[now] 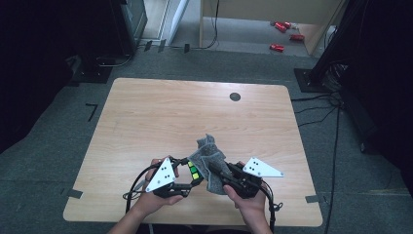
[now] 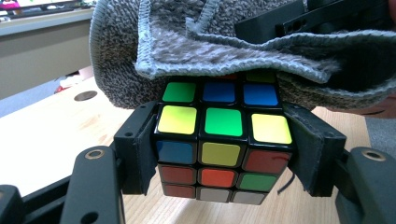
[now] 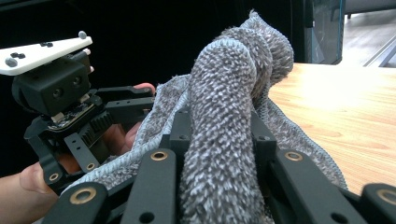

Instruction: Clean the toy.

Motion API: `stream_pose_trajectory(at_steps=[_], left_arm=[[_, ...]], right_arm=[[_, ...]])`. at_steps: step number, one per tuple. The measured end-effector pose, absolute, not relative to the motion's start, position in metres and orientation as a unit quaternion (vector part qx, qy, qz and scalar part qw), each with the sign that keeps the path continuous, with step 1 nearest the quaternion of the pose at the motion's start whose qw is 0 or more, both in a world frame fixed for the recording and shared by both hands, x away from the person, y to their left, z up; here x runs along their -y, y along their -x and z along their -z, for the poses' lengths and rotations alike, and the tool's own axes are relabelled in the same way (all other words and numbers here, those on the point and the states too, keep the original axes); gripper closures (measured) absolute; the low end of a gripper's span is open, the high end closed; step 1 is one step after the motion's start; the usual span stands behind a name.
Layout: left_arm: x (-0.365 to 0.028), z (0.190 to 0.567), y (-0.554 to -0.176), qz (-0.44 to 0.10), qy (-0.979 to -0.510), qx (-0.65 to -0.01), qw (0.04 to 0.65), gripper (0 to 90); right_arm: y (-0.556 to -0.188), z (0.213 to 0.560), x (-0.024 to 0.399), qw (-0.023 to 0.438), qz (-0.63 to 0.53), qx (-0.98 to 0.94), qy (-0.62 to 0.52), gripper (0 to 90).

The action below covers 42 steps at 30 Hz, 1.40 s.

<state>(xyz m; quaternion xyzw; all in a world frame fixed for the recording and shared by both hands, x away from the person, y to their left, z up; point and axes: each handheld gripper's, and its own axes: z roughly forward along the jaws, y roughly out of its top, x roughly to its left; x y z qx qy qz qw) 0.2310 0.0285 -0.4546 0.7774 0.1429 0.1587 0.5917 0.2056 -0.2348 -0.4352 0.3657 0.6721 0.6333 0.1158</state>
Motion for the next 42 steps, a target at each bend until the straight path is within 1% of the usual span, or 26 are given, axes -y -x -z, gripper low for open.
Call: stream_pose_trajectory(at_steps=[14,20,27,31,33,36,40,42], left_arm=[[-0.031,0.452,-0.232,-0.16,-0.772,-0.145,0.598,34.3],[-0.037,0.45,-0.234,-0.147,-0.76,-0.155,0.613,34.3],[-0.04,0.447,-0.235,-0.139,-0.754,-0.159,0.622,34.3],[-0.041,0.445,-0.235,-0.134,-0.748,-0.159,0.63,34.2],[-0.042,0.444,-0.235,-0.135,-0.747,-0.16,0.631,34.2],[-0.046,0.441,-0.238,-0.124,-0.734,-0.172,0.645,34.2],[-0.056,0.438,-0.243,-0.114,-0.712,-0.202,0.663,34.2],[-0.061,0.438,-0.247,-0.094,-0.694,-0.223,0.678,34.2]], right_arm=[[-0.206,0.434,0.237,0.115,-0.638,-0.668,-0.364,70.4],[-0.206,0.435,0.24,0.117,-0.637,-0.665,-0.372,70.5],[-0.209,0.44,0.238,0.111,-0.63,-0.669,-0.379,70.5],[-0.213,0.449,0.237,0.123,-0.593,-0.692,-0.394,70.5],[-0.218,0.456,0.236,0.108,-0.579,-0.699,-0.406,70.4],[-0.224,0.465,0.235,0.096,-0.548,-0.719,-0.416,70.2],[-0.223,0.469,0.231,0.111,-0.538,-0.731,-0.405,70.2],[-0.22,0.468,0.227,0.116,-0.545,-0.732,-0.393,70.2]])
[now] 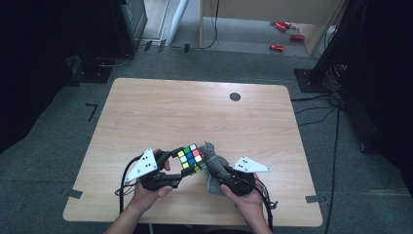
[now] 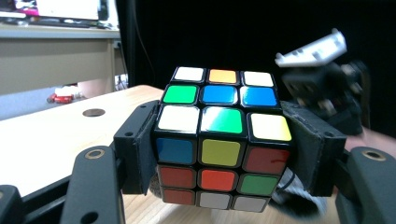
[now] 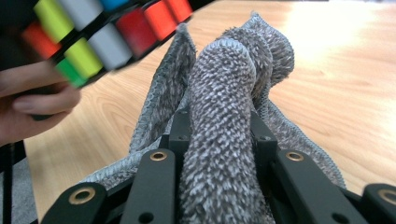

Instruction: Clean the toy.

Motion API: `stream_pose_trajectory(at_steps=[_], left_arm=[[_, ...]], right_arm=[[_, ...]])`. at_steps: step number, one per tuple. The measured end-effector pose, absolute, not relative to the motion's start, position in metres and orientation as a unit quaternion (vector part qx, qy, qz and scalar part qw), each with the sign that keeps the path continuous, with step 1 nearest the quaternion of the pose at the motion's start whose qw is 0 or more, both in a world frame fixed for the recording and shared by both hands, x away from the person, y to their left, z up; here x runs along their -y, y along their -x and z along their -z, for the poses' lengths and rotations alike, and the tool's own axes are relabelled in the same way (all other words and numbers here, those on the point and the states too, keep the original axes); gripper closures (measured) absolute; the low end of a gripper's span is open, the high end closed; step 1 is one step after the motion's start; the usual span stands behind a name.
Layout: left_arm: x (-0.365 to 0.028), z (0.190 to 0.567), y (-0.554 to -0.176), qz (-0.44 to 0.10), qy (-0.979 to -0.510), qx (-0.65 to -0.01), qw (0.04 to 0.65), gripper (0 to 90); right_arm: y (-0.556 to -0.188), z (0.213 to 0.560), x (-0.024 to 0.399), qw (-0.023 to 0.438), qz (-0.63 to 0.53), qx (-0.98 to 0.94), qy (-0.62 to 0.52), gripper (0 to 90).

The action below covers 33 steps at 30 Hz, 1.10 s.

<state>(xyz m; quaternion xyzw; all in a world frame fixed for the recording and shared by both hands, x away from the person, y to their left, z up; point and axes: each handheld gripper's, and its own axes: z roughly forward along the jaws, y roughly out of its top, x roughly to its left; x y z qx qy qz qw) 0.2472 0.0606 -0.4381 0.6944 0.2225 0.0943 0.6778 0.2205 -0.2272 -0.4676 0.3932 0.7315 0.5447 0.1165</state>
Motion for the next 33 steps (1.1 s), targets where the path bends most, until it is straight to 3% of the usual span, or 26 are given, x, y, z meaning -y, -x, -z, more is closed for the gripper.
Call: stream_pose_trajectory(at_steps=[3,9,16,25,29,33], left_arm=[[-0.062,0.441,-0.25,-0.063,-0.676,-0.24,0.694,34.3],[-0.059,0.442,-0.249,-0.054,-0.674,-0.241,0.696,34.2],[-0.057,0.443,-0.25,-0.051,-0.679,-0.243,0.691,34.3],[-0.062,0.443,-0.253,-0.053,-0.674,-0.25,0.693,34.2],[-0.058,0.443,-0.251,-0.05,-0.679,-0.241,0.692,34.2],[-0.059,0.443,-0.251,-0.052,-0.68,-0.242,0.69,34.3]], right_arm=[[-0.214,0.465,0.218,0.13,-0.559,-0.729,-0.372,70.5],[-0.2,0.461,0.2,0.158,-0.569,-0.736,-0.331,71.5],[-0.194,0.467,0.179,0.139,-0.542,-0.781,-0.278,71.2],[-0.206,0.46,0.212,0.166,-0.561,-0.728,-0.357,71.1],[-0.201,0.458,0.203,0.187,-0.556,-0.739,-0.332,71.4],[-0.194,0.463,0.187,0.175,-0.548,-0.763,-0.295,71.5]])
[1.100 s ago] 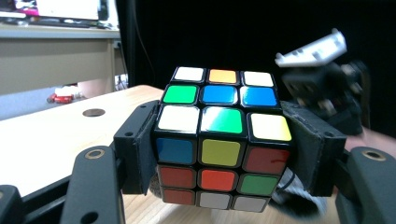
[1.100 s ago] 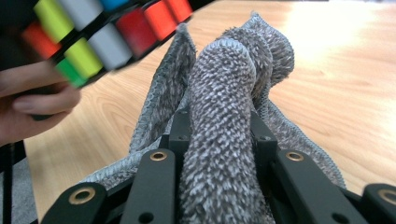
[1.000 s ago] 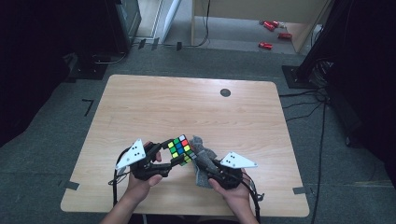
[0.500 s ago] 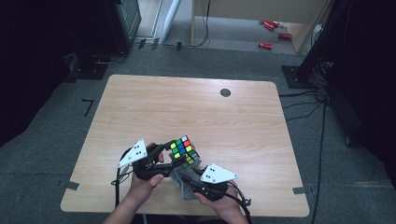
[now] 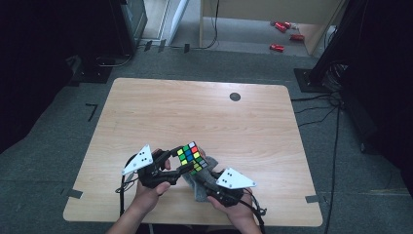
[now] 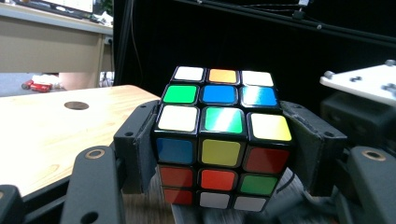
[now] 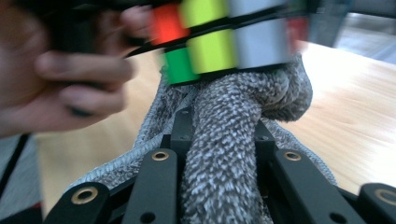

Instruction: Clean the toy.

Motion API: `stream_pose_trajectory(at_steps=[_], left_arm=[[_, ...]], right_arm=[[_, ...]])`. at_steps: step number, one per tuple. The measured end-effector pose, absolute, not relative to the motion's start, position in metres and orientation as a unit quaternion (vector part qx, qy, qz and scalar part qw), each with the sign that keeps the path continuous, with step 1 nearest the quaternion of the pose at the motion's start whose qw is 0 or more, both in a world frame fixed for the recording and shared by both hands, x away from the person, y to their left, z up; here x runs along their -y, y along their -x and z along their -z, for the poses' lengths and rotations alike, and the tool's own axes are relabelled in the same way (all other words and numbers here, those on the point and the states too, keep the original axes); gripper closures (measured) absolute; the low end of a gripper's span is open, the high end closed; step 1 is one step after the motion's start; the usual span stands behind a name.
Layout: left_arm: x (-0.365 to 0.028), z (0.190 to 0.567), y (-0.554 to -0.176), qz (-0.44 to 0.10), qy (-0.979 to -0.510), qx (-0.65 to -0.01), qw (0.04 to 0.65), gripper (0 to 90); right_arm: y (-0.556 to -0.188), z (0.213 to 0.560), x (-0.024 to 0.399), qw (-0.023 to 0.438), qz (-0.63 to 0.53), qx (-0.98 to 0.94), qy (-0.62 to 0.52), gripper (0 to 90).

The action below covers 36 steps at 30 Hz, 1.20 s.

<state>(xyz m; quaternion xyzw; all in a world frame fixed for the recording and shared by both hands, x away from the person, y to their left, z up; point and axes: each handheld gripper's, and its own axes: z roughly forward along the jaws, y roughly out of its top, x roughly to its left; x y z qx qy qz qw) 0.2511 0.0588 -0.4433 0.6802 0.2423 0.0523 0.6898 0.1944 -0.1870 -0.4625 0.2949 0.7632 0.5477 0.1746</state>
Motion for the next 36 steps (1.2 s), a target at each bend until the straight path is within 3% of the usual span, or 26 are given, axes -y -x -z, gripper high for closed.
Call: stream_pose_trajectory(at_steps=[6,10,21,32,36], left_arm=[[-0.065,0.442,-0.254,-0.073,-0.682,-0.248,0.684,34.2],[-0.067,0.442,-0.255,-0.088,-0.689,-0.255,0.673,34.2],[-0.06,0.449,-0.258,-0.088,-0.712,-0.258,0.647,34.2],[-0.057,0.453,-0.26,-0.085,-0.722,-0.259,0.636,34.2],[-0.059,0.454,-0.261,-0.088,-0.723,-0.265,0.632,34.2]], right_arm=[[-0.188,0.465,0.173,0.16,-0.53,-0.799,-0.234,70.7],[-0.201,0.463,0.193,0.179,-0.519,-0.786,-0.283,70.3],[-0.235,0.472,0.294,0.325,-0.412,-0.707,-0.474,66.2],[-0.251,0.505,0.303,0.266,-0.357,-0.726,-0.524,63.6],[-0.253,0.51,0.301,0.257,-0.352,-0.732,-0.523,54.9]])
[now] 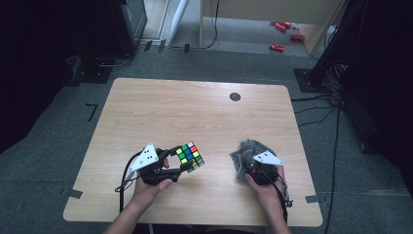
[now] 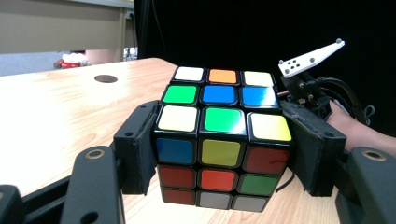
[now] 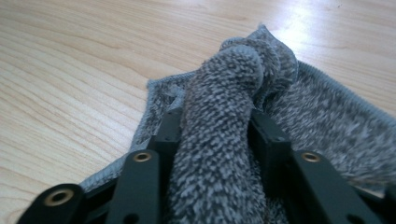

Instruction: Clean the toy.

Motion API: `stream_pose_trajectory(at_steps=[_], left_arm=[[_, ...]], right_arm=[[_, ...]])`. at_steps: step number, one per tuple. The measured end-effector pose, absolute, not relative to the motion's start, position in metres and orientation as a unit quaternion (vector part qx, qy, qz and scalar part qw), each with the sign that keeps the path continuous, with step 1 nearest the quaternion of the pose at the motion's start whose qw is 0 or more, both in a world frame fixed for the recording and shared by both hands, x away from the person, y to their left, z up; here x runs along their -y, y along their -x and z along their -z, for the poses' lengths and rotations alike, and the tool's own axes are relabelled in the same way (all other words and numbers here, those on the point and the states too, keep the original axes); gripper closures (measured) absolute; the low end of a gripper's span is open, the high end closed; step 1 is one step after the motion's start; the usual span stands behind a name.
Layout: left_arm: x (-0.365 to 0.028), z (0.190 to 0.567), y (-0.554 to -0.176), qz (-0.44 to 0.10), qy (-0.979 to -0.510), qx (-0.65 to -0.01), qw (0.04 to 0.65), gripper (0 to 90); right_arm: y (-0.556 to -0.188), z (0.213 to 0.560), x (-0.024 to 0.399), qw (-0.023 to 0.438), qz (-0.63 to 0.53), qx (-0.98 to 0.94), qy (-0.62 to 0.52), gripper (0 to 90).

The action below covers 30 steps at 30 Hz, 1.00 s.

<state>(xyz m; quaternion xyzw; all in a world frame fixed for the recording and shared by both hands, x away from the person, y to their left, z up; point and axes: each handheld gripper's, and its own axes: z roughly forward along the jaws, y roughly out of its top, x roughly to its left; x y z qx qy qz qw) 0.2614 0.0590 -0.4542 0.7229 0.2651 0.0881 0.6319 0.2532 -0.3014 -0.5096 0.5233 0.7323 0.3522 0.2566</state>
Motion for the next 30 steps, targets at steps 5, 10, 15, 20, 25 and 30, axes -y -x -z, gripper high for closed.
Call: stream_pose_trajectory(at_steps=[5,10,15,20,25,30], left_arm=[[-0.061,0.454,-0.263,-0.088,-0.721,-0.275,0.63,34.2],[-0.058,0.455,-0.263,-0.092,-0.723,-0.283,0.623,34.2],[-0.056,0.454,-0.261,-0.094,-0.725,-0.284,0.62,34.2],[-0.051,0.454,-0.259,-0.092,-0.728,-0.279,0.619,34.2],[-0.049,0.453,-0.257,-0.091,-0.728,-0.278,0.621,34.2],[-0.046,0.452,-0.254,-0.088,-0.726,-0.279,0.622,34.2]], right_arm=[[-0.251,0.499,0.303,0.278,-0.355,-0.707,-0.545,35.9],[-0.241,0.474,0.295,0.288,-0.417,-0.687,-0.521,27.4],[-0.229,0.458,0.271,0.282,-0.466,-0.689,-0.478,24.1],[-0.218,0.456,0.238,0.249,-0.5,-0.706,-0.435,23.3],[-0.209,0.458,0.211,0.23,-0.514,-0.728,-0.392,23.2],[-0.203,0.461,0.196,0.22,-0.518,-0.74,-0.37,23.1]])
